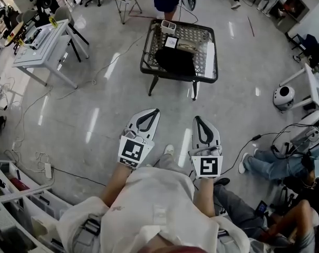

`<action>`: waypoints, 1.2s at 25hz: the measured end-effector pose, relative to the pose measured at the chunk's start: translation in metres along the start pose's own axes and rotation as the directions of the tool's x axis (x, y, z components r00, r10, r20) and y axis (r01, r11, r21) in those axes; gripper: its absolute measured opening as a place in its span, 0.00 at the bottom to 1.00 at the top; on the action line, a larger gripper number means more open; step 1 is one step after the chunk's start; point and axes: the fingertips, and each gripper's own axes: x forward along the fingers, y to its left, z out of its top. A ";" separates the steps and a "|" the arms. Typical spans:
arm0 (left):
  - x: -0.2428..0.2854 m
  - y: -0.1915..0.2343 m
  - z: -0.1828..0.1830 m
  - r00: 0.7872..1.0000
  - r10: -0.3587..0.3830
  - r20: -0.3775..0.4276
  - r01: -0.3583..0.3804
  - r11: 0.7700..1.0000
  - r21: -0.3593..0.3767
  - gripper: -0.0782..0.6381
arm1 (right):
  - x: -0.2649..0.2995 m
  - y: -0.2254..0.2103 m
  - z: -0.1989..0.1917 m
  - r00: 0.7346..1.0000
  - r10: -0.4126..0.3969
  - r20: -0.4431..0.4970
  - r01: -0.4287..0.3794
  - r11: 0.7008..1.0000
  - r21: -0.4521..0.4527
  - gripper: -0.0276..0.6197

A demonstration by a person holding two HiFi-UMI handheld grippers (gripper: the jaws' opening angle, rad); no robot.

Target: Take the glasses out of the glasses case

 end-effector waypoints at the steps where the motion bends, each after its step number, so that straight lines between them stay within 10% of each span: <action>1: 0.008 0.002 0.002 1.000 0.004 -0.001 -0.004 1.000 -0.002 0.13 | 0.006 -0.006 0.000 1.000 0.005 0.003 -0.005 1.000 0.003 0.05; 30: 0.182 0.055 0.010 1.000 0.001 -0.029 -0.001 1.000 -0.006 0.13 | 0.139 -0.127 -0.045 0.999 0.031 -0.032 -0.030 0.999 0.035 0.05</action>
